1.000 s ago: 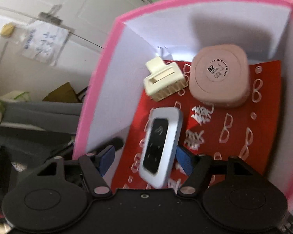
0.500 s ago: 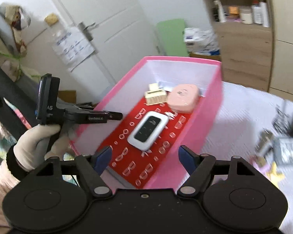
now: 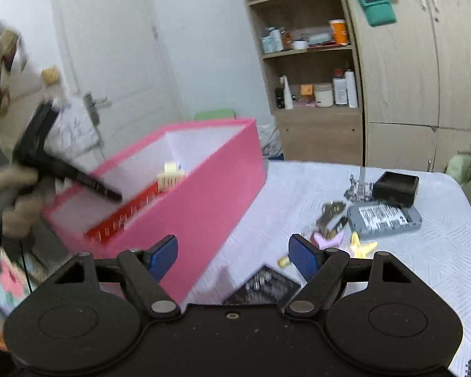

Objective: Organize rigid objects
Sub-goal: 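Move the right gripper to the black battery and grasp it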

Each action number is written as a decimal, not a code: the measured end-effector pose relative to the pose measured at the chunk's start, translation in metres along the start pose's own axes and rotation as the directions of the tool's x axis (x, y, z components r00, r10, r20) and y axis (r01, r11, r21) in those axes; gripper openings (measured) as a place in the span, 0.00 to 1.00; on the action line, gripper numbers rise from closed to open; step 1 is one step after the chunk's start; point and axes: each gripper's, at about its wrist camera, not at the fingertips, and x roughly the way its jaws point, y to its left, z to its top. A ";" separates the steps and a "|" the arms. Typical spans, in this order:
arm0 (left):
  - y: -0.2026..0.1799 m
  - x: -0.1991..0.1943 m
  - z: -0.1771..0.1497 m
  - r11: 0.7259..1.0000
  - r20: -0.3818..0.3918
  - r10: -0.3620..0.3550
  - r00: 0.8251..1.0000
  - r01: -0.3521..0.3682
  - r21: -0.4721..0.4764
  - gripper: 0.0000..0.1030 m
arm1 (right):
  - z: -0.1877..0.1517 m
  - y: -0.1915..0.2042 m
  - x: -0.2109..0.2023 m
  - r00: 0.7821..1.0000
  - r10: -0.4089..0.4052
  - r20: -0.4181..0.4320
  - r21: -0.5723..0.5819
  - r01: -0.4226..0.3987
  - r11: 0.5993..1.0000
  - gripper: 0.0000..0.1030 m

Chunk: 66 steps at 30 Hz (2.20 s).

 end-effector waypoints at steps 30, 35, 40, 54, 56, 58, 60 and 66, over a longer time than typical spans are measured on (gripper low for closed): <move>0.014 -0.002 -0.003 0.995 0.009 -0.058 0.998 0.058 -0.085 0.10 | 0.006 0.002 0.086 0.914 -0.068 -0.399 -0.191 -0.010 0.982 0.80; 0.016 -0.002 -0.003 0.995 0.008 -0.055 0.998 0.055 -0.078 0.10 | 0.008 -0.012 0.082 0.921 -0.023 -0.389 -0.059 0.000 0.998 0.80; 0.016 -0.002 -0.003 0.995 0.009 -0.056 0.998 0.057 -0.080 0.10 | 0.016 -0.045 0.080 0.921 0.123 -0.369 0.219 -0.043 0.975 0.80; 0.016 -0.002 -0.003 0.995 0.009 -0.058 0.998 0.058 -0.076 0.12 | 0.041 -0.056 0.050 0.944 0.214 -0.250 0.348 -0.119 0.930 0.80; 0.017 -0.001 -0.003 0.993 0.009 -0.076 0.997 0.077 -0.086 0.14 | 0.056 -0.049 0.043 0.954 0.205 -0.217 0.294 -0.137 0.946 0.80; 0.015 -0.001 -0.003 0.994 0.009 -0.074 0.997 0.074 -0.082 0.14 | 0.076 -0.039 0.038 0.962 0.197 -0.191 0.209 -0.157 0.965 0.80; 0.013 -0.001 -0.003 0.994 0.009 -0.071 0.997 0.071 -0.077 0.14 | 0.098 -0.028 0.036 0.967 0.193 -0.166 0.124 -0.174 0.977 0.80; 0.012 -0.001 -0.001 0.994 0.007 -0.068 0.998 0.069 -0.085 0.14 | 0.147 0.018 0.064 0.943 0.280 -0.181 -0.045 -0.292 0.955 0.80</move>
